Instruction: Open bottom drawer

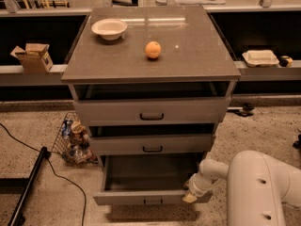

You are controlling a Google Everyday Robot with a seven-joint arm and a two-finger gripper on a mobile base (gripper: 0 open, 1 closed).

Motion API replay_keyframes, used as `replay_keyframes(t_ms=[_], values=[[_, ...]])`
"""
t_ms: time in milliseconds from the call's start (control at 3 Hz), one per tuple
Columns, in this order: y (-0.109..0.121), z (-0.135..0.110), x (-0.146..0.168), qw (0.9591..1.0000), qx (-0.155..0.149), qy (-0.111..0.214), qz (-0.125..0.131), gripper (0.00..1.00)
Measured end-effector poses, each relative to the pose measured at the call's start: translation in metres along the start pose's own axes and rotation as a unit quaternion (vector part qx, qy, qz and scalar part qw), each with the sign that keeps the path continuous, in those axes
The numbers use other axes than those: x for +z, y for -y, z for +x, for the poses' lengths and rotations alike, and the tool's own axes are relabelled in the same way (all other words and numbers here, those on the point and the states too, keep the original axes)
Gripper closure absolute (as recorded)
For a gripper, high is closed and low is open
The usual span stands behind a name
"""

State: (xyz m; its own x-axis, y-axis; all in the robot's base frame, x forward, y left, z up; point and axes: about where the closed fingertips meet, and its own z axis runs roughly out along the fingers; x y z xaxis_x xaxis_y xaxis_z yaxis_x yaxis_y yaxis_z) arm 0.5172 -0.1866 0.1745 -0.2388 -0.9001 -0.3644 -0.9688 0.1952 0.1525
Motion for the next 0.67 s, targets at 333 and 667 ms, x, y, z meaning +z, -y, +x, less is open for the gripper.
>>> replay_keyframes(t_ms=[333, 667], values=[[-0.0044, -0.001, -0.0023, 1.0, 0.0, -0.003, 0.003, 0.62], [-0.0115, -0.0026, -0.0059, 1.0, 0.001, -0.006, 0.005, 0.39]])
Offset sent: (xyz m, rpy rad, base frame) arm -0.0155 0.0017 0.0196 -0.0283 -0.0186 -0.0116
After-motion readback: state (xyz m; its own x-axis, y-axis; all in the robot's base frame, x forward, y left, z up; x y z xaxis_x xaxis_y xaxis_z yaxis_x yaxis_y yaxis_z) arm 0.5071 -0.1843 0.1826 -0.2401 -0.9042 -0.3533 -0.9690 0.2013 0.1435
